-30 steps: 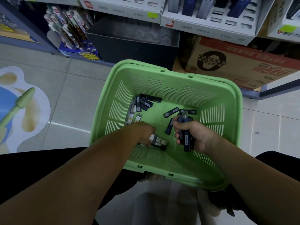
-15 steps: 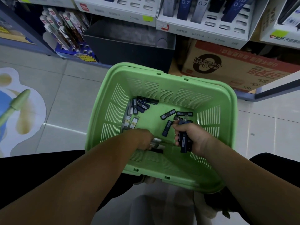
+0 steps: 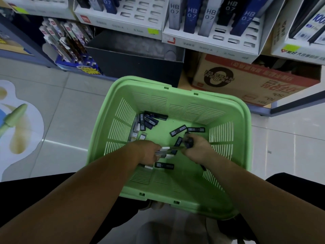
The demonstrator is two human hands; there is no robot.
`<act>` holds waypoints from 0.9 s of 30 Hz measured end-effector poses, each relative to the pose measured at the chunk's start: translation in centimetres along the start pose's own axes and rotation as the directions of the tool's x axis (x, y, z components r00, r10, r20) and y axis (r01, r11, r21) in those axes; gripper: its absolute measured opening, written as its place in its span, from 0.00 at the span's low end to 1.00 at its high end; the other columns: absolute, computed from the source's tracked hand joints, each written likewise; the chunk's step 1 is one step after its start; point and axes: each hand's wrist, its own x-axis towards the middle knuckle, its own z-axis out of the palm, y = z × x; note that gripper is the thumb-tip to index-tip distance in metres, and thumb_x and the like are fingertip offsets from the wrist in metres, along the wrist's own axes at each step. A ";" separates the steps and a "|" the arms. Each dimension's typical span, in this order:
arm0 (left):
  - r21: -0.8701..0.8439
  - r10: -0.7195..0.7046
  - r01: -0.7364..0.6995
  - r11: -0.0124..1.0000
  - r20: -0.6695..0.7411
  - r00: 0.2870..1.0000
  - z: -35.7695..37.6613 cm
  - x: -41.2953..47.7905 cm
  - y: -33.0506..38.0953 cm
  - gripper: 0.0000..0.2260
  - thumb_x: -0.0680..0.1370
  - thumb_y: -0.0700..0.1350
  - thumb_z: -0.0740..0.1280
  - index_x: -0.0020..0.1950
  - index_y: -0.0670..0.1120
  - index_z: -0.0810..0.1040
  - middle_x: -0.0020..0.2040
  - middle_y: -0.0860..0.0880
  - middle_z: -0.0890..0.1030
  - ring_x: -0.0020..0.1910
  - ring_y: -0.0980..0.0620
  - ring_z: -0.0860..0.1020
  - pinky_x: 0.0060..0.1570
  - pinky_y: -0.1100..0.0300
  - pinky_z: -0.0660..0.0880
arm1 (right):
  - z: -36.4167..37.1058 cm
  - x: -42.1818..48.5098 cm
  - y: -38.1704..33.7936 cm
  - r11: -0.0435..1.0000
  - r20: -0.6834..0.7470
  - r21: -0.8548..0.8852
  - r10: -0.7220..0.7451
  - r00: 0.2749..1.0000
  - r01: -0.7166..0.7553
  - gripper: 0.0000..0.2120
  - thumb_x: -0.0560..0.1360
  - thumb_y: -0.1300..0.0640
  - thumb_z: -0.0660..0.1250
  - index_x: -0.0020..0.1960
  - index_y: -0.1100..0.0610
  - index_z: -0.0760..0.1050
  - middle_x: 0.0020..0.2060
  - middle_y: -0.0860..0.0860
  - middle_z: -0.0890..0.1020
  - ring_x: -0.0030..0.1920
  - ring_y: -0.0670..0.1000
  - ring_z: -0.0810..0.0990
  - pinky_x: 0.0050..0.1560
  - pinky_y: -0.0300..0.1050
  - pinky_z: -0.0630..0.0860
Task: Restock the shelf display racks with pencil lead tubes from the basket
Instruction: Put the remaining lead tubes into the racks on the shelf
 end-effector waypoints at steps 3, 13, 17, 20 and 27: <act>0.018 0.000 0.000 1.000 -0.036 0.999 -0.2 -0.5 0.3 0.13 0.84 0.53 0.61 0.67 0.51 0.73 0.61 0.44 0.80 0.51 0.47 0.76 0.54 0.53 0.75 | -0.1 1.3 -1.3 0.960 0.165 -0.245 -0.095 0.982 0.135 0.24 0.77 0.57 0.74 0.71 0.51 0.73 0.55 0.47 0.77 0.47 0.46 0.77 0.46 0.34 0.73; -0.066 0.018 -0.028 0.997 -0.151 0.988 -1.9 -1.2 0.9 0.15 0.86 0.51 0.60 0.72 0.53 0.70 0.60 0.44 0.80 0.52 0.45 0.78 0.54 0.51 0.76 | -0.6 2.8 -2.5 0.995 0.110 0.080 -0.070 0.991 0.062 0.10 0.75 0.63 0.76 0.54 0.58 0.81 0.46 0.58 0.85 0.37 0.51 0.81 0.32 0.40 0.77; -0.075 -0.015 0.006 0.997 -0.119 0.993 -2.9 -2.2 1.4 0.15 0.87 0.50 0.59 0.73 0.49 0.69 0.61 0.42 0.80 0.52 0.44 0.78 0.52 0.51 0.76 | -1.8 2.8 -4.0 0.995 0.089 0.036 -0.093 0.992 0.090 0.10 0.74 0.61 0.77 0.54 0.59 0.81 0.48 0.58 0.85 0.43 0.52 0.83 0.42 0.44 0.81; -0.057 -0.018 0.012 0.998 -0.104 0.994 -4.3 -3.6 2.0 0.14 0.87 0.50 0.59 0.70 0.46 0.70 0.60 0.42 0.79 0.47 0.46 0.75 0.44 0.55 0.70 | -3.3 2.4 -4.7 0.998 0.093 0.022 -0.066 0.994 0.064 0.11 0.76 0.56 0.77 0.54 0.58 0.81 0.48 0.57 0.86 0.48 0.55 0.86 0.47 0.50 0.84; -0.100 -0.045 0.026 0.995 -0.201 0.979 -8.4 -9.2 3.6 0.13 0.87 0.51 0.58 0.67 0.44 0.70 0.58 0.44 0.78 0.46 0.47 0.77 0.38 0.55 0.69 | -5.8 -1.9 -7.5 0.924 0.153 0.374 0.028 0.988 -0.084 0.15 0.77 0.61 0.74 0.60 0.65 0.78 0.50 0.63 0.86 0.42 0.57 0.87 0.36 0.46 0.82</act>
